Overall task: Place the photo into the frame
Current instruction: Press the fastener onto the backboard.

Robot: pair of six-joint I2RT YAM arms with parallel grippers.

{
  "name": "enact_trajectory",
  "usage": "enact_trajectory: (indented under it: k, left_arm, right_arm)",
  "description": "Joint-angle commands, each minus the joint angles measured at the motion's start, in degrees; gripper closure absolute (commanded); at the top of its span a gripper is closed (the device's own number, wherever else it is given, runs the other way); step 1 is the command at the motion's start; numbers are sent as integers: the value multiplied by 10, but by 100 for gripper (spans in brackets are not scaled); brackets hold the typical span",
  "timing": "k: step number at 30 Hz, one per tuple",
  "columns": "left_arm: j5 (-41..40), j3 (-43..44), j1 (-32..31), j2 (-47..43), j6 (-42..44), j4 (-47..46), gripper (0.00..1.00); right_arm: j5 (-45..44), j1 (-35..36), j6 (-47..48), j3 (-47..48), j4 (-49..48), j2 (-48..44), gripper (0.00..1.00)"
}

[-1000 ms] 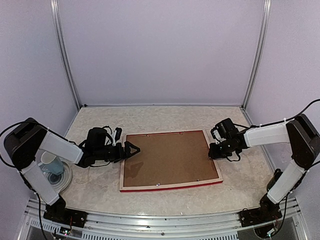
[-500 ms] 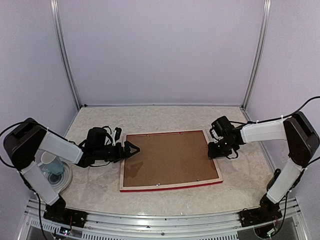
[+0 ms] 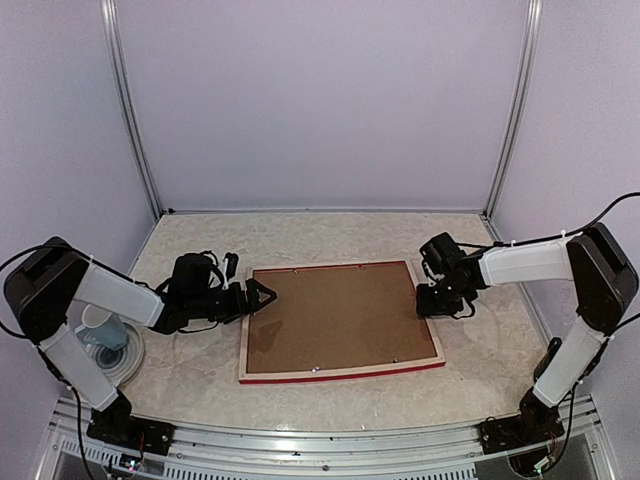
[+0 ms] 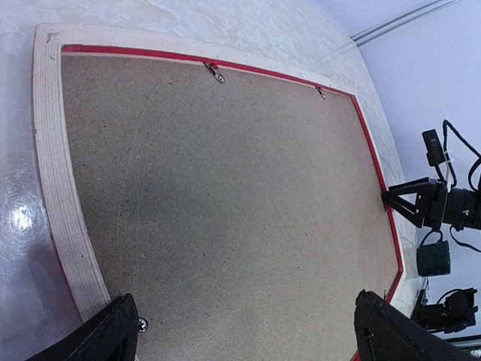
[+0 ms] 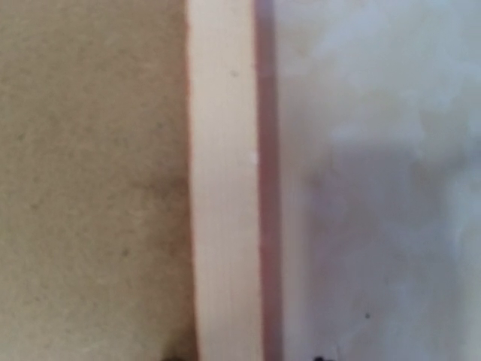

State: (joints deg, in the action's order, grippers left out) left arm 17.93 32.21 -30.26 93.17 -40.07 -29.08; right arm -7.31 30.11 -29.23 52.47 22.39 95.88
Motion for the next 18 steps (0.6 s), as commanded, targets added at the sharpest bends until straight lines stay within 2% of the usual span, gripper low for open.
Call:
enact_trajectory:
  k: [1,5,12,18]
  left_arm:
    - [-60,-18,18,4,-14,84,1]
    - [-53,-18,19,7,-20,81,1]
    - [-31,-19,19,19,-29,69,1]
    - [-19,-20,19,17,-29,64,1]
  right_arm:
    - [4,9,-41,-19,80,-5,56]
    - [14,15,-64,-17,80,-16,56]
    - [26,19,-106,-30,59,-60,43]
    - [67,20,-130,-41,18,-76,43]
